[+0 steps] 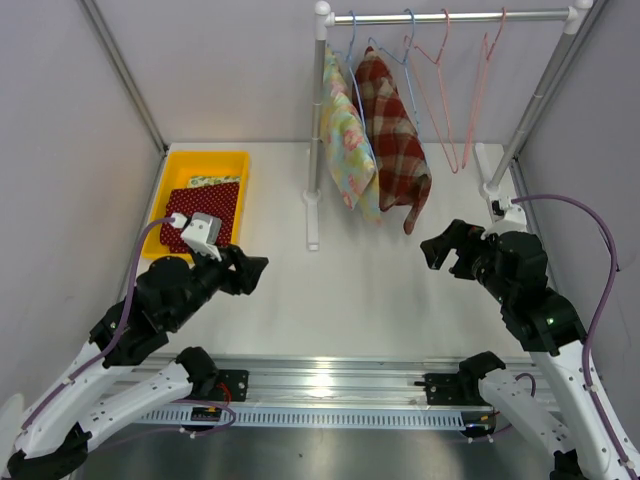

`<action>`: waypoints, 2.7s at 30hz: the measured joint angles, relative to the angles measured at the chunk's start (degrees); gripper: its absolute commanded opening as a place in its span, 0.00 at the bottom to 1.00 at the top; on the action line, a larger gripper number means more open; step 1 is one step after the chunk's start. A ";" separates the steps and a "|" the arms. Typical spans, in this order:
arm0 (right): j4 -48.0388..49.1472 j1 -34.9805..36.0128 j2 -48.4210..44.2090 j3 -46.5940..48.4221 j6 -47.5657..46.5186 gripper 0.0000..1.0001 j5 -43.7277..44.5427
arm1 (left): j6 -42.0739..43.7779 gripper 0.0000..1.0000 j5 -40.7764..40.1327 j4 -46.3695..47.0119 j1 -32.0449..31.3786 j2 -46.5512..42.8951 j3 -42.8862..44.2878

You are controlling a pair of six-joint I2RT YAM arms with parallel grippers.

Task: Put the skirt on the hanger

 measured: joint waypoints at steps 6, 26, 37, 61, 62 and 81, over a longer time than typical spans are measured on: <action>-0.11 -0.02 0.00 0.00 0.00 1.00 -0.42 | -0.11 0.69 -0.37 -0.15 0.00 -0.02 0.00; 1.46 0.00 2.69 -4.22 0.76 0.99 -7.58 | -9.42 0.82 -7.30 4.50 37.97 26.40 1.57; 3.21 0.04 2.69 -4.22 2.25 1.00 -11.41 | -15.30 0.79 -6.82 11.80 51.30 48.09 2.21; 5.84 0.11 5.35 -4.24 1.99 0.99 -14.34 | -14.93 0.75 -5.84 15.52 57.90 71.23 14.75; 5.97 0.11 5.62 -4.24 1.97 0.99 -14.47 | -14.88 0.70 -5.81 15.45 57.92 71.71 14.97; 6.62 0.20 8.50 -4.15 1.38 0.99 -15.32 | -11.89 0.00 1.33 16.04 58.73 66.05 15.28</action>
